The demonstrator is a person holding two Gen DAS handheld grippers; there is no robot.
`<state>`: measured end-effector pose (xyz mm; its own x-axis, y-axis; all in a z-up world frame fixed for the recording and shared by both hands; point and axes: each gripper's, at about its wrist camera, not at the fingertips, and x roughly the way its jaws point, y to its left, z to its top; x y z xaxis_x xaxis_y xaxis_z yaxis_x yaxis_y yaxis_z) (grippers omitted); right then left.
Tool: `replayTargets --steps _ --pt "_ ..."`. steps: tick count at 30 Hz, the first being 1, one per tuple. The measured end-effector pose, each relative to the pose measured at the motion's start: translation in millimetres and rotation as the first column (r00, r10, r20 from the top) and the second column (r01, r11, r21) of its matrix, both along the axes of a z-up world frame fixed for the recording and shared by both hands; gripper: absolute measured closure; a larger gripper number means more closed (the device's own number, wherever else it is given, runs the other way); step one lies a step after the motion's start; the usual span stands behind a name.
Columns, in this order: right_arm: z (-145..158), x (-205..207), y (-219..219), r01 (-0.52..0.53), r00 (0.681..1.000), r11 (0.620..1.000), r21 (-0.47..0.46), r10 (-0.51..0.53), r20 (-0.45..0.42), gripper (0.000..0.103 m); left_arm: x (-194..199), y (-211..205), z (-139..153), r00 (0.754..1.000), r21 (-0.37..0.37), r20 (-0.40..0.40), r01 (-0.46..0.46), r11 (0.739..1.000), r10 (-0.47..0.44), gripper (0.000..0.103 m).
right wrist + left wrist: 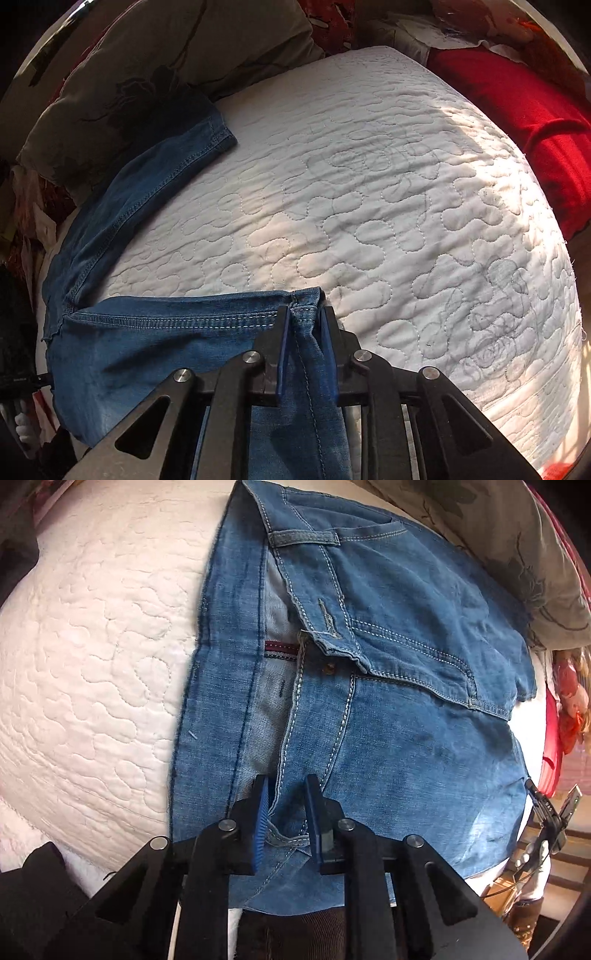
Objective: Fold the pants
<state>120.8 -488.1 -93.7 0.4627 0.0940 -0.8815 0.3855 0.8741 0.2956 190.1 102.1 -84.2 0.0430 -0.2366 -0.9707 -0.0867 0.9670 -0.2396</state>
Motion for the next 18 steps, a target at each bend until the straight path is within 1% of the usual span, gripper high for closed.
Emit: replayTargets --steps 1,2,4,5,6,7,8,9,10,11,13,14,16,17,18 --pt "5 -1 -3 0.018 1.0 1.0 0.005 -0.018 0.011 0.08 0 9 4 1.0 -0.03 0.003 -0.011 0.999 0.011 0.085" --pt "12 -2 -8 0.032 0.999 0.999 0.013 -0.032 0.029 0.076 1 20 9 1.0 -0.058 0.015 -0.026 0.998 0.027 0.085" --pt "27 1 -15 0.041 0.997 0.999 0.016 -0.042 0.065 0.071 12 45 20 0.996 -0.092 0.041 -0.07 0.993 0.074 0.085" --pt "35 6 -17 0.035 0.996 0.999 0.012 -0.036 0.077 0.067 22 56 25 0.994 -0.114 0.043 -0.094 0.989 0.1 0.081" --pt "42 12 -18 0.031 0.996 1.0 0.003 -0.031 0.085 0.065 33 66 29 0.99 -0.142 0.044 -0.125 0.982 0.132 0.072" --pt "49 21 -18 0.026 0.995 1.0 -0.008 -0.026 0.093 0.064 45 75 34 0.985 -0.168 0.052 -0.155 0.974 0.166 0.066" --pt "56 32 -16 0.017 0.995 1.0 -0.009 -0.016 0.101 0.06 57 81 38 0.978 -0.186 0.063 -0.184 0.965 0.199 0.051" --pt "61 42 -14 0.011 0.994 1.0 -0.006 -0.01 0.109 0.059 70 85 43 0.971 -0.201 0.072 -0.209 0.957 0.227 0.039" --pt "66 55 -12 0.004 0.993 1.0 0.004 -0.004 0.121 0.058 83 87 46 0.965 -0.212 0.079 -0.23 0.95 0.252 0.037" --pt "69 70 -9 -0.008 0.991 1.0 0.021 0.005 0.133 0.054 96 87 48 0.96 -0.227 0.082 -0.243 0.943 0.267 0.037" --pt "74 102 -2 -0.024 0.988 0.999 0.036 0.018 0.152 0.053 123 85 46 0.96 -0.253 0.069 -0.246 0.936 0.271 0.037" --pt "75 117 2 -0.038 0.987 0.998 0.043 0.031 0.159 0.052 135 75 44 0.958 -0.254 0.063 -0.254 0.933 0.278 0.037" --pt "75 153 12 -0.073 0.981 0.997 0.036 0.065 0.181 0.051 156 65 37 0.96 -0.247 0.053 -0.255 0.935 0.276 0.037" --pt "74 170 17 -0.087 0.98 0.996 0.019 0.082 0.182 0.048 165 54 33 0.962 -0.234 0.049 -0.249 0.94 0.268 0.037" --pt "72 189 23 -0.101 0.978 0.995 -0.002 0.1 0.182 0.046 170 53 31 0.965 -0.221 0.048 -0.243 0.944 0.259 0.037"
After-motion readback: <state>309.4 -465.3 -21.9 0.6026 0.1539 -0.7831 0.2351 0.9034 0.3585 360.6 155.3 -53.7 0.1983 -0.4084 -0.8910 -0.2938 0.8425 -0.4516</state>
